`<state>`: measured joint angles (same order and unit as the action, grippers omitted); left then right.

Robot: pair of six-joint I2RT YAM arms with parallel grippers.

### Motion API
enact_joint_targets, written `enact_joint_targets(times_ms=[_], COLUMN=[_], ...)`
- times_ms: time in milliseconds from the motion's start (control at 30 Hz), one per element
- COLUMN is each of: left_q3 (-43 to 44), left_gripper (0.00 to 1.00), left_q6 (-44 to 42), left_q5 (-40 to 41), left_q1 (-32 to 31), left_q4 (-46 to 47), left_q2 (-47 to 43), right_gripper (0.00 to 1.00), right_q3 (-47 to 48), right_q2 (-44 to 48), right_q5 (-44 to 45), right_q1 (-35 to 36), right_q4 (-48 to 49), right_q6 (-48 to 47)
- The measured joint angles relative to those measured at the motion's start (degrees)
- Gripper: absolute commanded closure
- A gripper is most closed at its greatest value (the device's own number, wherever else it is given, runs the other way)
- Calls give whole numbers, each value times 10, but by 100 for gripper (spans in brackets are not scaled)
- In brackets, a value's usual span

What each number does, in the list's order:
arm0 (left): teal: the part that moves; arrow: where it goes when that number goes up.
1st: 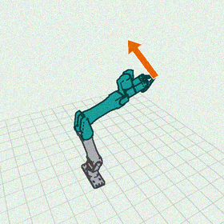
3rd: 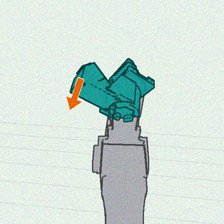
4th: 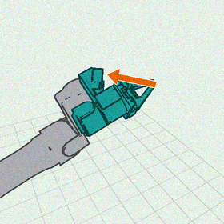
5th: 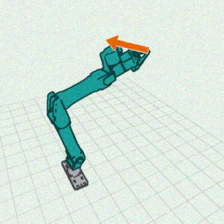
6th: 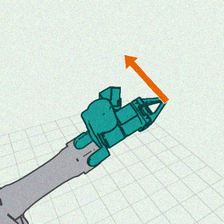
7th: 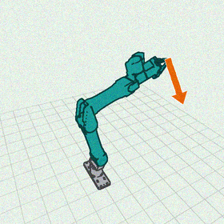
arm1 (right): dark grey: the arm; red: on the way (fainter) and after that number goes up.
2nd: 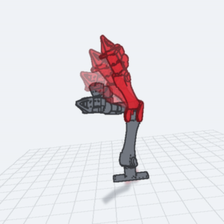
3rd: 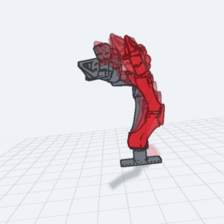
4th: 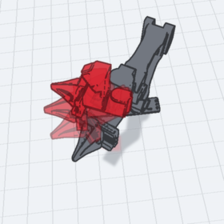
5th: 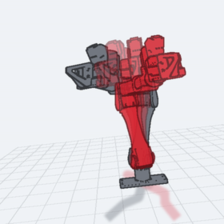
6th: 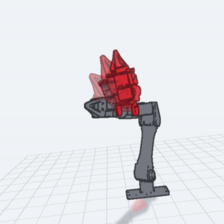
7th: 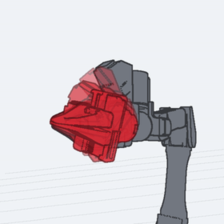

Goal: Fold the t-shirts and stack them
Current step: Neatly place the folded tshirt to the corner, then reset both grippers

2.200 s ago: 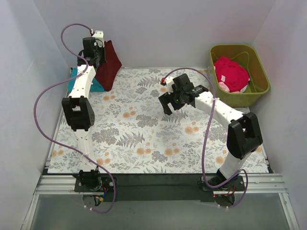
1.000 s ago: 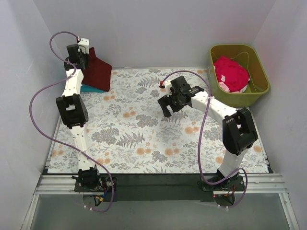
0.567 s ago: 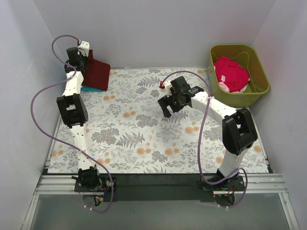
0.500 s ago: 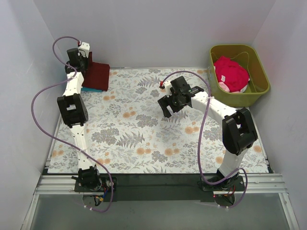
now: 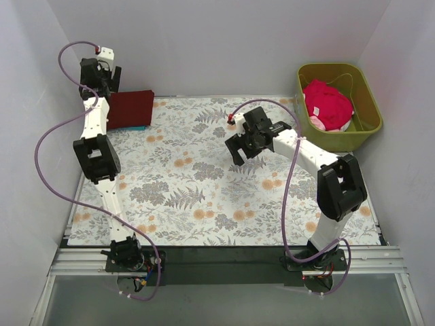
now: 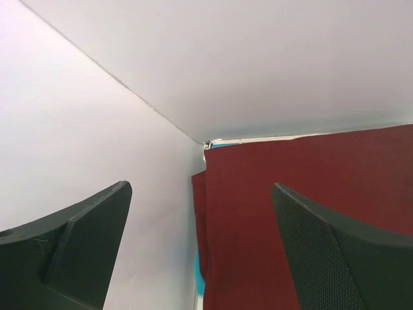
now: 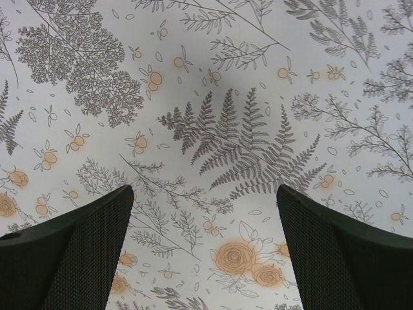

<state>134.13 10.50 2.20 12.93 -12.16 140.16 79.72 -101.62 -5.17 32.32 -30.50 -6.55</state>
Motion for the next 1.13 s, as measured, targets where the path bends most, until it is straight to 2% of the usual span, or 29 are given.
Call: enact_joint_targets(times_ms=[167, 367, 500, 600, 733, 833, 967, 1133], left_q3=[-32, -70, -177, -281, -442, -550, -647, -713], left_gripper=[9, 7, 6, 5, 5, 5, 4, 4], left_q6=[25, 115, 181, 232, 272, 289, 305, 320], left_q5=[-14, -78, -95, -115, -132, -146, -156, -168], left_q1=[-18, -65, -119, -167, -219, -226, -222, -222], left_q4=[-80, -213, -264, -287, -297, -308, -313, -311], left_q2=[-107, -235, -322, -372, -438, -490, -558, -636], right_gripper=[2, 2, 2, 2, 2, 2, 2, 2], right_q3=[6, 26, 27, 21, -36, -88, -141, -187], right_q2=[28, 82, 118, 139, 188, 223, 249, 282], right_q5=[-12, -57, -96, -111, -130, -155, -189, -207], right_q1=[-36, -161, -259, -299, -307, -304, -303, -303], right_q4=[-14, -36, -61, -77, -89, -107, -123, -136], right_q6=[-10, -19, -36, -51, -71, -78, -83, -85])
